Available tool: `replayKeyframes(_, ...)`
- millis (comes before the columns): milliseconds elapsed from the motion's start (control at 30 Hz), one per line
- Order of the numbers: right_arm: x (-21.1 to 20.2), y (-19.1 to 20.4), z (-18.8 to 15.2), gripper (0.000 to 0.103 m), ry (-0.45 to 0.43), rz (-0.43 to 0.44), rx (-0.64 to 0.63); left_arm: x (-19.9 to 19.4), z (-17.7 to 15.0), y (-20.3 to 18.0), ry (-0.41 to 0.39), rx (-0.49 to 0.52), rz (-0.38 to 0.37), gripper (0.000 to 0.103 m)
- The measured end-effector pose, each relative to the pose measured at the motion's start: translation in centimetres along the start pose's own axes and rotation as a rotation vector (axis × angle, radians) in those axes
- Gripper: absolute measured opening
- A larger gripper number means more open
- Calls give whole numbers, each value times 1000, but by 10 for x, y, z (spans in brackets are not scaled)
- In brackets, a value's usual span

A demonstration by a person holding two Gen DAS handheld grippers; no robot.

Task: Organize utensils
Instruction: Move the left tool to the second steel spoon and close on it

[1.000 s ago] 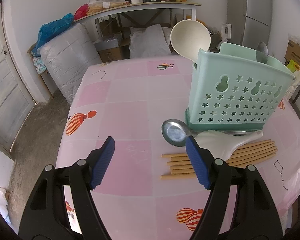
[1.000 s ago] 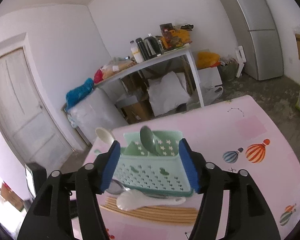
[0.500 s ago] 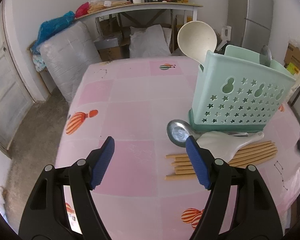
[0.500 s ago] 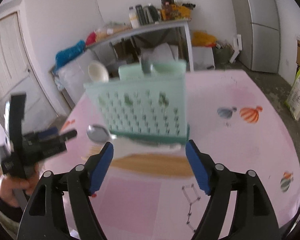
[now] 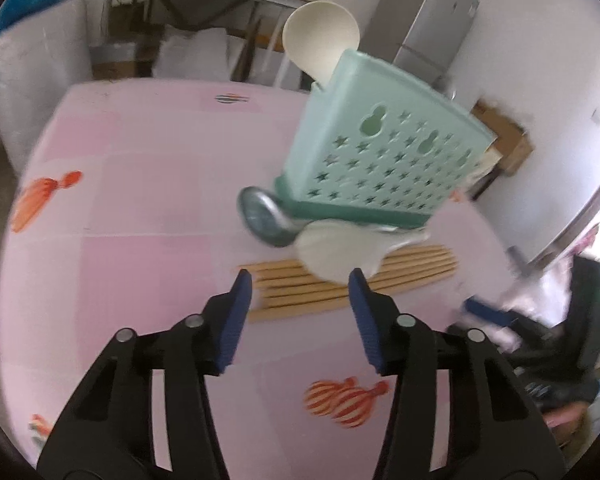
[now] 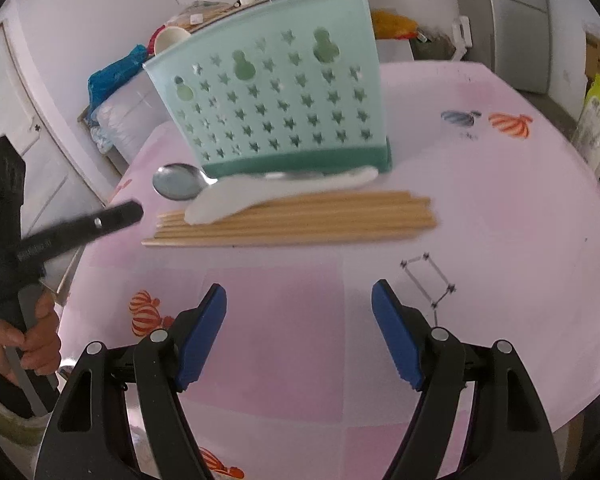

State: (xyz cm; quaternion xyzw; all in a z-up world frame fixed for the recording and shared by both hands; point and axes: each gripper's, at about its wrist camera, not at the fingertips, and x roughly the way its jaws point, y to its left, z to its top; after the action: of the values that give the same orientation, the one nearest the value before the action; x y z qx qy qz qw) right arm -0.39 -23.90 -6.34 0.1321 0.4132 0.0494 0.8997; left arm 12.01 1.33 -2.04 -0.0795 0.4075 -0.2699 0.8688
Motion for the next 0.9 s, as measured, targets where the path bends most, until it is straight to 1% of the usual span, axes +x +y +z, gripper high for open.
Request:
replayKeyframes(200, 1, 5, -4, 73, -15, -16, -47, 22, 18, 26, 18, -125, 26, 32)
replayKeyframes(333, 2, 7, -6, 73, -30, -21, -64, 43, 35, 48, 69, -233, -19, 23)
replayKeyframes(367, 2, 8, -6, 73, -30, -25, -72, 47, 38, 51, 78, -253, -31, 20)
replayKeyframes(467, 2, 10, -9, 73, -36, -31, -88, 58, 44, 58, 100, -300, -63, 16)
replayKeyframes(533, 2, 12, -9, 73, -39, -33, -90, 62, 46, 59, 108, -313, -72, 6)
replayKeyframes(667, 1, 12, -10, 73, -46, -27, -90, 57, 46, 59, 83, -338, -89, 3)
replayKeyframes(767, 0, 10, -9, 73, -45, -18, -84, 43, 44, 55, 66, -350, -113, 1)
replayKeyframes(900, -2, 8, -9, 73, -40, -17, -84, 19, 35, 43, 68, -338, -143, 2)
